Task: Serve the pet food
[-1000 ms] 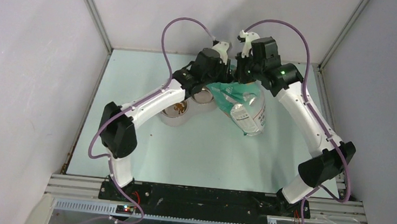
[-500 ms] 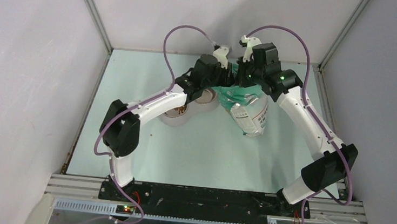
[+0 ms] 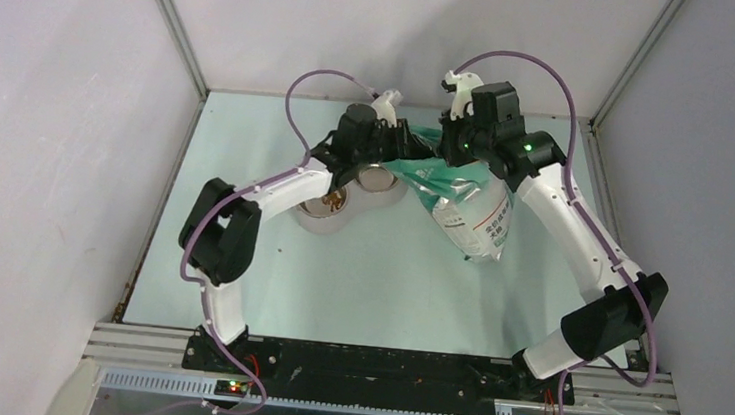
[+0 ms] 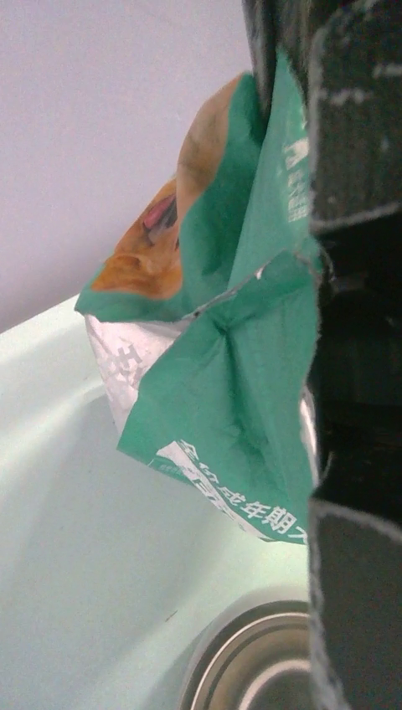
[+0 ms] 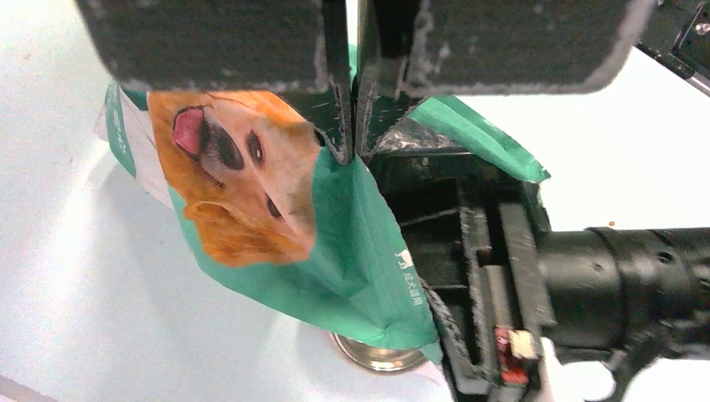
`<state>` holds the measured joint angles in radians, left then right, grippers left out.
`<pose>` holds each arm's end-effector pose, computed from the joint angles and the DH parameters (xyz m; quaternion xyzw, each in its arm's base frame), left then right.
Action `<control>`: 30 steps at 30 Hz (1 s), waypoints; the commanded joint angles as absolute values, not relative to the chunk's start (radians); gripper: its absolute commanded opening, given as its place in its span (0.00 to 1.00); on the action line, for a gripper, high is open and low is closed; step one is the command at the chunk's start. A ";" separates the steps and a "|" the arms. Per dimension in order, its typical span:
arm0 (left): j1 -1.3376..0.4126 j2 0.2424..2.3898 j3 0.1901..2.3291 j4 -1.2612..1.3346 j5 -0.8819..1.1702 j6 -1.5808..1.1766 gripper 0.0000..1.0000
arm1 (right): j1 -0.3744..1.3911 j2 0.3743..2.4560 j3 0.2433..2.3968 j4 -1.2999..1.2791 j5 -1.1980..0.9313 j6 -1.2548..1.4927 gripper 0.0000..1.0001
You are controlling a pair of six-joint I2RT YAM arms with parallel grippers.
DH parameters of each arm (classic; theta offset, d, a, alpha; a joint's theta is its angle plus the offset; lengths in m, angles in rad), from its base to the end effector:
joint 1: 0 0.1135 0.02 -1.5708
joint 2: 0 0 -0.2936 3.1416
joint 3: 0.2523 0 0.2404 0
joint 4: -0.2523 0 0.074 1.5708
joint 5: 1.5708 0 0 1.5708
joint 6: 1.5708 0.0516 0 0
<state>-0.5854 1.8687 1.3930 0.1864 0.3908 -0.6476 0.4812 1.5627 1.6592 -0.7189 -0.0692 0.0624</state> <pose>0.3703 -0.2690 0.3062 0.0916 0.7896 -0.4661 0.3885 0.3046 0.1631 0.4161 -0.2003 0.8664 0.1522 0.4313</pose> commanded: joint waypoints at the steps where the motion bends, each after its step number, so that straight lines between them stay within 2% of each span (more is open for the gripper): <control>1: -0.534 1.757 1.421 0.015 0.526 -0.744 0.00 | 0.414 1.473 1.645 -0.828 0.022 -0.023 0.00; 13: -0.392 1.621 1.393 -0.012 0.535 -0.829 0.00 | 0.390 1.447 1.668 -0.822 0.043 -0.116 0.00; 21: -0.317 1.598 1.359 0.119 0.620 -0.925 0.00 | 0.375 1.479 1.734 -0.843 0.056 -0.136 0.00; 30: -0.224 1.633 1.281 0.389 0.748 -1.201 0.00 | 0.383 1.504 1.790 -0.886 0.069 -0.169 0.00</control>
<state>-0.2806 1.6245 1.2945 0.2394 0.7376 -1.0935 0.4023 1.5078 1.7329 -0.8402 -0.0380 -0.1062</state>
